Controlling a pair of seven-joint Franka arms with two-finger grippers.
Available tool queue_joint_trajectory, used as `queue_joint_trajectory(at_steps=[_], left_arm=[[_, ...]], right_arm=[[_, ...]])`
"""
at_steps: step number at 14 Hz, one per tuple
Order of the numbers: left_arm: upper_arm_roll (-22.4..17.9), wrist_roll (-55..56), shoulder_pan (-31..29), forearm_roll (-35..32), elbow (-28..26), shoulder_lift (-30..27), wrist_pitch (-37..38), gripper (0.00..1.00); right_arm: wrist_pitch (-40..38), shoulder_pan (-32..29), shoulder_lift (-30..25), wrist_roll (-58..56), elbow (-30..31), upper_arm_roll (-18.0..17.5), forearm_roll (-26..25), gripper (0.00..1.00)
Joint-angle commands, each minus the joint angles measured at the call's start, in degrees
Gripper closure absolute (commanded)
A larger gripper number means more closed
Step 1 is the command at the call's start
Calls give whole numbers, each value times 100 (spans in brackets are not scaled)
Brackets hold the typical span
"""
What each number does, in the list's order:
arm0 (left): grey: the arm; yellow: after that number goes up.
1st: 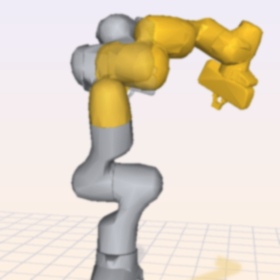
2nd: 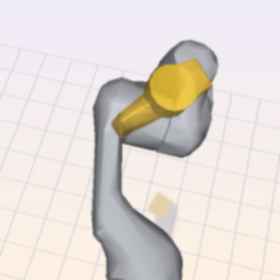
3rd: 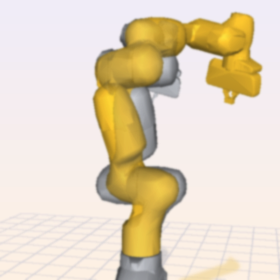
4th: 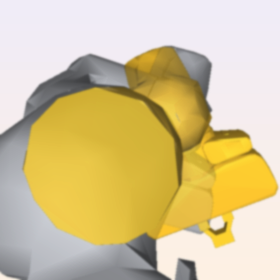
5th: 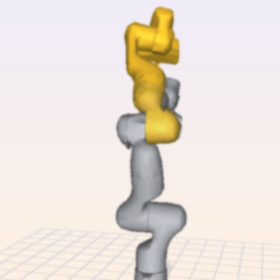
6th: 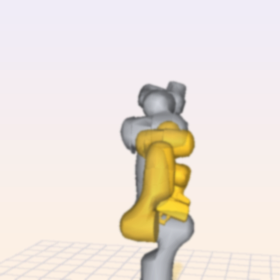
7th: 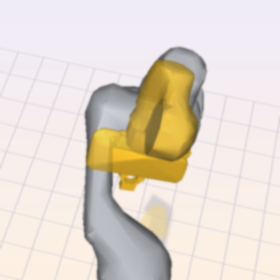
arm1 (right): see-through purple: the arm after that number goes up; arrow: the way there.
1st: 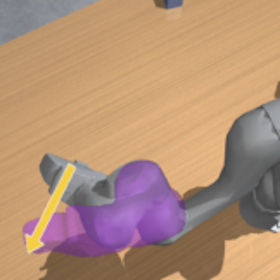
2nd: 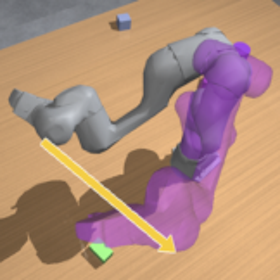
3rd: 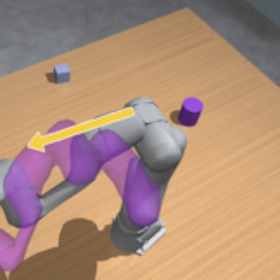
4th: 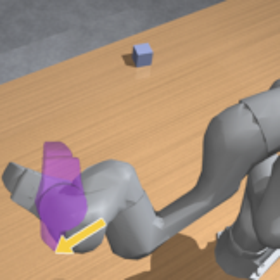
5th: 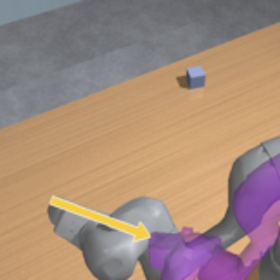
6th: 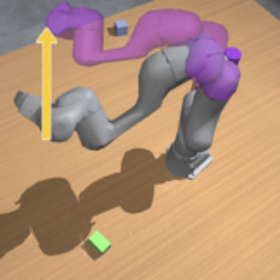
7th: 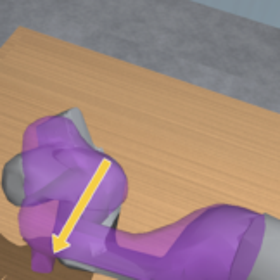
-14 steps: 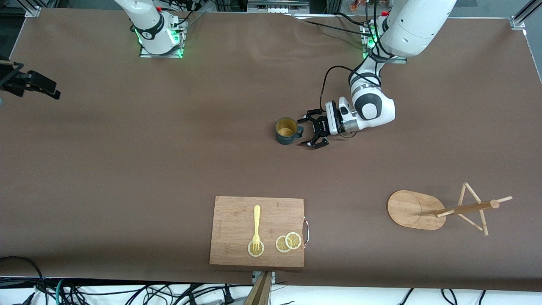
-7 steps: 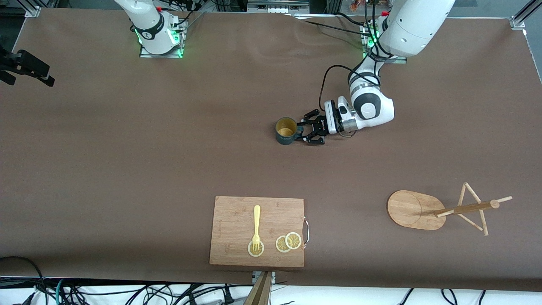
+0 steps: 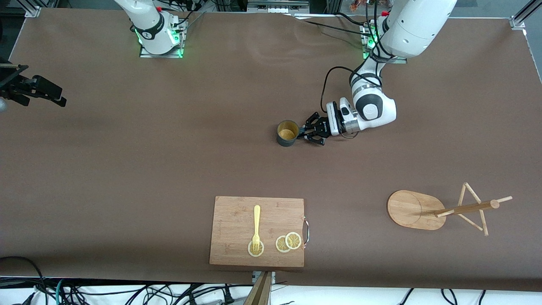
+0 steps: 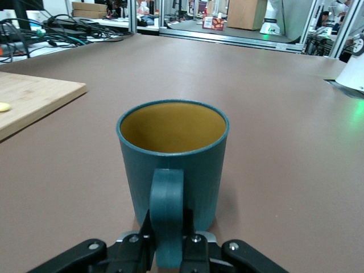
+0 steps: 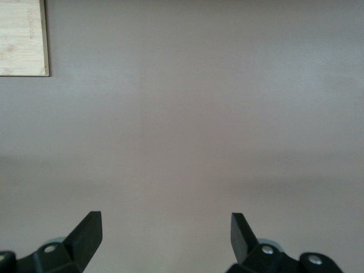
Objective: Pass cup and hang on rack
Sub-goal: 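Grasp the teal mug handle with the left gripper, then lift the mug by its handle and carry it toward the wooden rack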
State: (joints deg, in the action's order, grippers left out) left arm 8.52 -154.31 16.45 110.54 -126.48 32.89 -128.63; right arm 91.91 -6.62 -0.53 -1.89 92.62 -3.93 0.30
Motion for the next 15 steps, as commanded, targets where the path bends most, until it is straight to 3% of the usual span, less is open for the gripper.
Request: queue_joint_trajectory(at_steps=[1, 3, 6, 8, 11, 15], left_arm=[[-25, 391, -160, 56, -44, -281, -30, 100], [-25, 803, -422, -320, -219, -650, -30, 100], [-25, 2181, -809, -1732, -307, -1247, -13, 100], [-25, 3026, -1064, -2280, -535, -1748, 22, 100], [-34, 4107, -1573, -2816, -764, -2198, 617, 100], [-410, 6093, -2145, -4503, -747, -2787, 1478, 100]], right_arm=[[63, -164, -88, 32, 19, -169, -65, 0], [239, -226, -167, 49, 177, -274, -74, 0], [231, -235, -89, 40, 187, -275, -56, 0], [214, -217, -18, 22, 177, -266, -47, 0], [187, -200, -9, 22, 178, -275, -21, 0], [169, -182, -44, 5, 178, -327, 23, 0]])
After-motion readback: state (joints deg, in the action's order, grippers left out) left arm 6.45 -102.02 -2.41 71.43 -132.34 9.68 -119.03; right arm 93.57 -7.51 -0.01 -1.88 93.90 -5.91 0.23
